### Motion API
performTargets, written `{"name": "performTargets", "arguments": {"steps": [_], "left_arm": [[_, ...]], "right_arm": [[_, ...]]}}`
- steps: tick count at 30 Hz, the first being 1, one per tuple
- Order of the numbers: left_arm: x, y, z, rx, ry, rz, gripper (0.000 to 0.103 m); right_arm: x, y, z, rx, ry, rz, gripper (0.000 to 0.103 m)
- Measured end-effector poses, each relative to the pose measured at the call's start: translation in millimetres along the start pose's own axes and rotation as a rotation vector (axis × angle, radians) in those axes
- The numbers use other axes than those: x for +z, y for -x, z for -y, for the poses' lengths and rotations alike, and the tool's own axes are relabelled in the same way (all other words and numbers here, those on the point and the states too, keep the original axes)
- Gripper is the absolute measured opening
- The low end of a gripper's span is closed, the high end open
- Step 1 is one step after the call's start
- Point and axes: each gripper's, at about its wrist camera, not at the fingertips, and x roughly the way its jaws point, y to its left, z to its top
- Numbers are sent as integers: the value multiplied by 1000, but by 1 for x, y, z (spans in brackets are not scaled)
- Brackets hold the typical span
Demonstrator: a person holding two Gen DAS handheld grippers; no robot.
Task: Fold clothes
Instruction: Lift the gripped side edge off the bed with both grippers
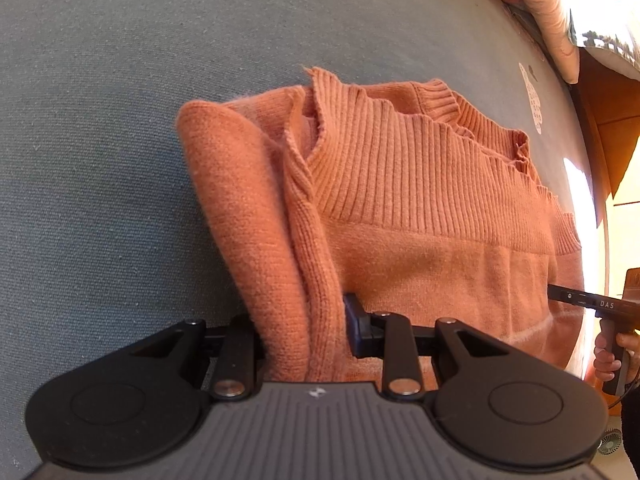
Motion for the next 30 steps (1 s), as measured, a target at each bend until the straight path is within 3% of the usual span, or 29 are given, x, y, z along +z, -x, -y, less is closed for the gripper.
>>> {"name": "performTargets", "arguments": {"steps": [11, 14, 18, 30], "left_arm": [[-13, 9, 20, 88, -63, 76, 26], [-18, 13, 26, 113, -80, 101, 22], [-22, 18, 34, 138, -102, 124, 19], [-20, 29, 47, 142, -151, 100, 18]], "right_arm": [[-12, 4, -16, -90, 45, 65, 46], [-23, 9, -25, -140, 54, 123, 42], [-31, 16, -39, -210, 63, 165, 28], [-36, 32, -53, -223, 28, 194, 24]]}}
